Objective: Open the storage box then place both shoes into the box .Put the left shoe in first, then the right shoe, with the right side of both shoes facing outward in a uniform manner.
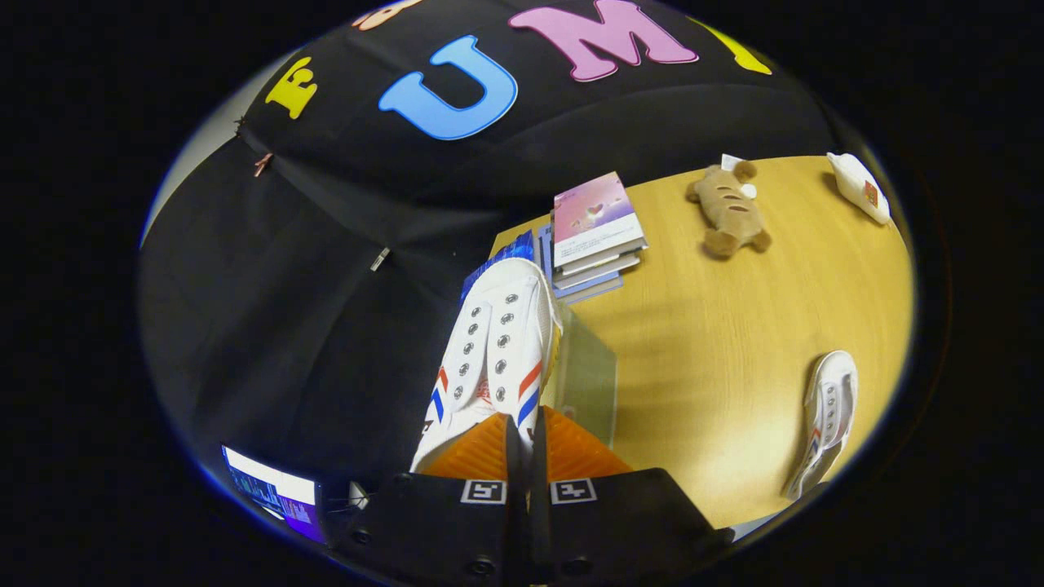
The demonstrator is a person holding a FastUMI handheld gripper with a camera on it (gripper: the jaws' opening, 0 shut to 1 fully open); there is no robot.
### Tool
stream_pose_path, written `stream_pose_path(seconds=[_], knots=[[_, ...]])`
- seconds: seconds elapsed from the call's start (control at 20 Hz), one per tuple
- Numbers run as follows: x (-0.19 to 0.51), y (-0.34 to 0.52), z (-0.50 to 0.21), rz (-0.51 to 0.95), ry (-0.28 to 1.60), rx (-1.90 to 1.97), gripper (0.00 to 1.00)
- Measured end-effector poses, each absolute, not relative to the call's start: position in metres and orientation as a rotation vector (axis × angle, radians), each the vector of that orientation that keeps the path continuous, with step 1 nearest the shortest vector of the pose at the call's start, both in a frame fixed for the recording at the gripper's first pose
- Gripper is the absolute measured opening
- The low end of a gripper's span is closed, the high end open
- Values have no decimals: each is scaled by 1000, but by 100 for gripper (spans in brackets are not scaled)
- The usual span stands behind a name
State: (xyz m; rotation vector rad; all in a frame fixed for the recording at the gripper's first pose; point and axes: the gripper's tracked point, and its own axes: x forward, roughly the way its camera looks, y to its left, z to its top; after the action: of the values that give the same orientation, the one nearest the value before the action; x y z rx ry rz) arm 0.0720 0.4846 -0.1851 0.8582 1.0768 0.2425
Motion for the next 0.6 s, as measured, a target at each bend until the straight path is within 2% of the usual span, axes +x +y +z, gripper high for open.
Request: stream_pose_path(seconds=[0.3,0.6], knots=[[76,566,-208,218,1184,774,5],[79,603,-230,174,1234,747,5]])
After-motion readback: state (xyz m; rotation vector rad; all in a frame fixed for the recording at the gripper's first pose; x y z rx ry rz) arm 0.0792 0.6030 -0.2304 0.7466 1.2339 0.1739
